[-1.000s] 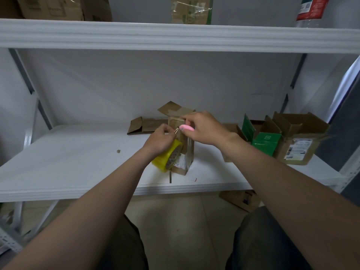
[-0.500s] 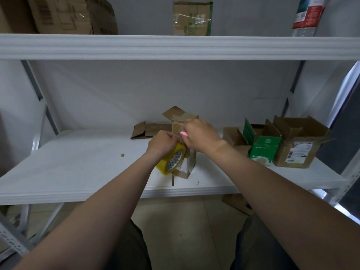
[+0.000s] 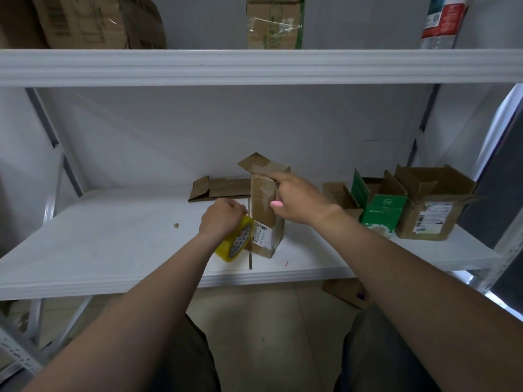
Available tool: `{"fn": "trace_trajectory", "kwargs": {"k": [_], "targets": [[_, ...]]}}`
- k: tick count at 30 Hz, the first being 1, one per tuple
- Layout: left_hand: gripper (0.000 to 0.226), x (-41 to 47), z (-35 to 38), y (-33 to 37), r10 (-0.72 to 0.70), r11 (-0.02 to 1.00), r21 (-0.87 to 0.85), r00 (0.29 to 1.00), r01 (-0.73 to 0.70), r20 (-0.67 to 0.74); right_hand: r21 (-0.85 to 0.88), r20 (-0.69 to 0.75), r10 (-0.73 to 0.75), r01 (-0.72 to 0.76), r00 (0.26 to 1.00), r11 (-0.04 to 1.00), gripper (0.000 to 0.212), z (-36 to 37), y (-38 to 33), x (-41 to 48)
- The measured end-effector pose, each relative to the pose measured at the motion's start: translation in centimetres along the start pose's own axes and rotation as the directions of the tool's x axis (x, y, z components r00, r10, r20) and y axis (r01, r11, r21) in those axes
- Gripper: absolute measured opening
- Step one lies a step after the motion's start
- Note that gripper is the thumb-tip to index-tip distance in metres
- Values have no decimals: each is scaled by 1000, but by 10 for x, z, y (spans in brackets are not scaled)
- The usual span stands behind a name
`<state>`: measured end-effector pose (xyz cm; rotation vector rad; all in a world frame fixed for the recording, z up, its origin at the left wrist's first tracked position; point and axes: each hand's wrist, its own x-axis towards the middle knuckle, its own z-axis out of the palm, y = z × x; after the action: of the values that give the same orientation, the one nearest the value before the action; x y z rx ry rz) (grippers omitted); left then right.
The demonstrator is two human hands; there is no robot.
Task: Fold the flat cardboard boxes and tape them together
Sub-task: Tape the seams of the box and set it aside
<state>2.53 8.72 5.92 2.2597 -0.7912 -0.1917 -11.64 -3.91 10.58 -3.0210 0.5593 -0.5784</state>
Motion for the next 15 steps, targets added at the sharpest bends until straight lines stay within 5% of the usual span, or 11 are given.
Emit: {"fn": "trace_trajectory", "kwargs": {"k": [5, 8, 11, 15], "targets": [[32, -4, 0, 4, -111, 947, -304, 994, 105, -5, 316, -12, 92, -83, 996, 945, 27, 3, 9, -8], [72, -7, 1, 17, -90, 924, -371, 996, 87, 9, 570, -142, 268, -142, 953, 809, 22, 5, 12, -8], [108, -2, 6, 30, -122, 942, -318, 992, 106, -28, 632, -170, 316, -143, 933, 762, 23, 4, 13, -4], [97, 13, 15, 37, -87, 981, -177, 993, 73, -75, 656, -177, 336, -144, 925, 741, 20, 8, 18, -1]]}}
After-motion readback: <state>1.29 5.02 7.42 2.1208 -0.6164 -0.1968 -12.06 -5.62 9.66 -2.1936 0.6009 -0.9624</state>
